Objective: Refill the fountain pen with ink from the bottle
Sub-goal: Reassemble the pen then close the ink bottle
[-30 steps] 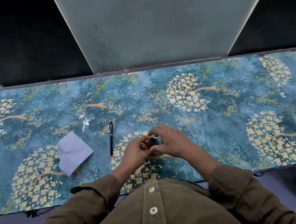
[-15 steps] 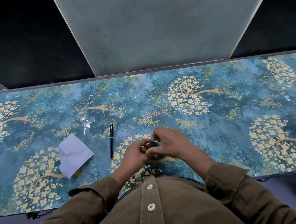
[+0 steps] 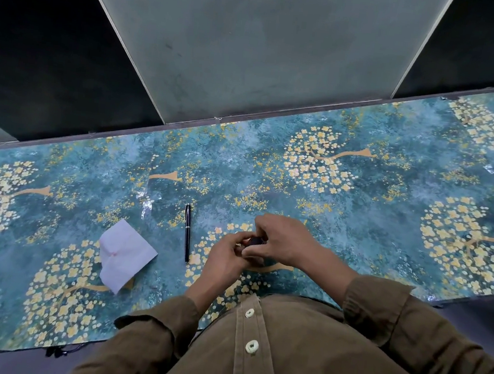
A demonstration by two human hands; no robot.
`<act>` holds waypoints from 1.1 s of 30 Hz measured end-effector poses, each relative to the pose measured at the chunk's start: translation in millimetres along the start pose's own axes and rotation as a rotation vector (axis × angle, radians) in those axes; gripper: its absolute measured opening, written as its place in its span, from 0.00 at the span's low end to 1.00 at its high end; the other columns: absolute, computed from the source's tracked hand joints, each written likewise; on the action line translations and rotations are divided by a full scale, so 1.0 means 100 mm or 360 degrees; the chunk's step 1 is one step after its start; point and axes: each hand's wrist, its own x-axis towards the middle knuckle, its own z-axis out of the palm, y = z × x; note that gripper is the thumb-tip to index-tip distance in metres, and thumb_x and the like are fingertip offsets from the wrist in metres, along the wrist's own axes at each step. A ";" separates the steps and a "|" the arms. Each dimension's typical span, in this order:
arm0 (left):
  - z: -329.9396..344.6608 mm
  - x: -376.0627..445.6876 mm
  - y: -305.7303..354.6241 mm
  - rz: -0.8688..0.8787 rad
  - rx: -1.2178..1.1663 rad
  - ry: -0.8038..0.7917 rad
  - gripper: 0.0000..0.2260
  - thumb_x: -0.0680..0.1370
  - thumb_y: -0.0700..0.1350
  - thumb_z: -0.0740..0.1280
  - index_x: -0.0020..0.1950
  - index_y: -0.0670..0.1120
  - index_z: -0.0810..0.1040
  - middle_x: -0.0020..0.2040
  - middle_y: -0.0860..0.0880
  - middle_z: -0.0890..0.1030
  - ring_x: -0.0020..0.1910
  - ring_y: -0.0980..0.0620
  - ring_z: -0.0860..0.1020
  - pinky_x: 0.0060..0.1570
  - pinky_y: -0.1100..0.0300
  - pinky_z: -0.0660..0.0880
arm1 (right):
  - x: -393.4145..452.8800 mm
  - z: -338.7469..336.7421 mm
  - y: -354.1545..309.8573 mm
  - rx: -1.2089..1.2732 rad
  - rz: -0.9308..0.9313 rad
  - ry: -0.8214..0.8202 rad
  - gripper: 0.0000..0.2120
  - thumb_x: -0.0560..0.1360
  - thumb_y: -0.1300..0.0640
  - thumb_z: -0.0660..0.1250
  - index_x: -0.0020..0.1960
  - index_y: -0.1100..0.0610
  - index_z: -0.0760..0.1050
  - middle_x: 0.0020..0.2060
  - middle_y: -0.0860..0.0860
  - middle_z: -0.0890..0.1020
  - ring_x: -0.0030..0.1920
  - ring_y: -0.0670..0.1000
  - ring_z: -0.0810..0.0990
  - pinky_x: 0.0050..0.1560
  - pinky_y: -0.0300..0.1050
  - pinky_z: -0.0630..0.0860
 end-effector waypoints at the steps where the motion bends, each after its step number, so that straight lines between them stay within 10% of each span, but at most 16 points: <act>1: 0.00 0.00 0.00 0.0003 0.0005 0.0004 0.21 0.70 0.32 0.74 0.52 0.57 0.80 0.43 0.54 0.83 0.38 0.61 0.83 0.35 0.72 0.77 | -0.01 0.02 0.01 0.0005 0.0006 0.0002 0.23 0.69 0.33 0.71 0.46 0.52 0.71 0.40 0.47 0.76 0.41 0.53 0.76 0.37 0.49 0.69; 7: 0.01 0.01 -0.03 0.0020 0.0175 0.0068 0.15 0.70 0.48 0.75 0.53 0.64 0.79 0.49 0.52 0.83 0.45 0.57 0.82 0.44 0.64 0.79 | -0.06 -0.01 0.05 0.0144 -0.0123 -0.0142 0.23 0.73 0.42 0.72 0.65 0.45 0.72 0.57 0.47 0.74 0.51 0.51 0.77 0.46 0.49 0.75; 18: 0.02 0.05 -0.04 -0.0018 0.0081 0.0052 0.24 0.67 0.38 0.75 0.47 0.69 0.80 0.46 0.56 0.85 0.46 0.56 0.84 0.51 0.51 0.82 | -0.01 0.00 -0.02 -0.0013 0.0006 -0.0006 0.21 0.72 0.35 0.68 0.45 0.53 0.68 0.42 0.48 0.76 0.41 0.53 0.75 0.36 0.48 0.68; 26: 0.02 0.05 -0.02 0.0025 0.0115 0.0068 0.20 0.68 0.46 0.77 0.44 0.73 0.78 0.46 0.55 0.85 0.44 0.56 0.83 0.48 0.55 0.81 | -0.07 -0.01 0.06 0.0202 -0.0024 -0.0170 0.21 0.73 0.44 0.71 0.64 0.47 0.74 0.55 0.48 0.75 0.52 0.51 0.76 0.48 0.47 0.73; 30: 0.02 0.04 -0.03 0.0030 0.0076 0.0065 0.22 0.69 0.43 0.78 0.42 0.73 0.79 0.41 0.60 0.85 0.40 0.63 0.82 0.40 0.69 0.78 | -0.06 -0.03 0.06 0.0250 -0.0008 -0.0162 0.15 0.74 0.48 0.72 0.59 0.49 0.76 0.53 0.47 0.76 0.50 0.51 0.77 0.47 0.49 0.74; 33: 0.01 0.05 -0.05 0.0017 0.0090 0.0062 0.22 0.69 0.43 0.76 0.45 0.72 0.78 0.46 0.55 0.85 0.44 0.58 0.83 0.46 0.61 0.81 | -0.03 -0.05 0.03 0.0164 0.0006 -0.0134 0.16 0.72 0.45 0.73 0.55 0.51 0.75 0.51 0.48 0.77 0.49 0.53 0.77 0.48 0.51 0.75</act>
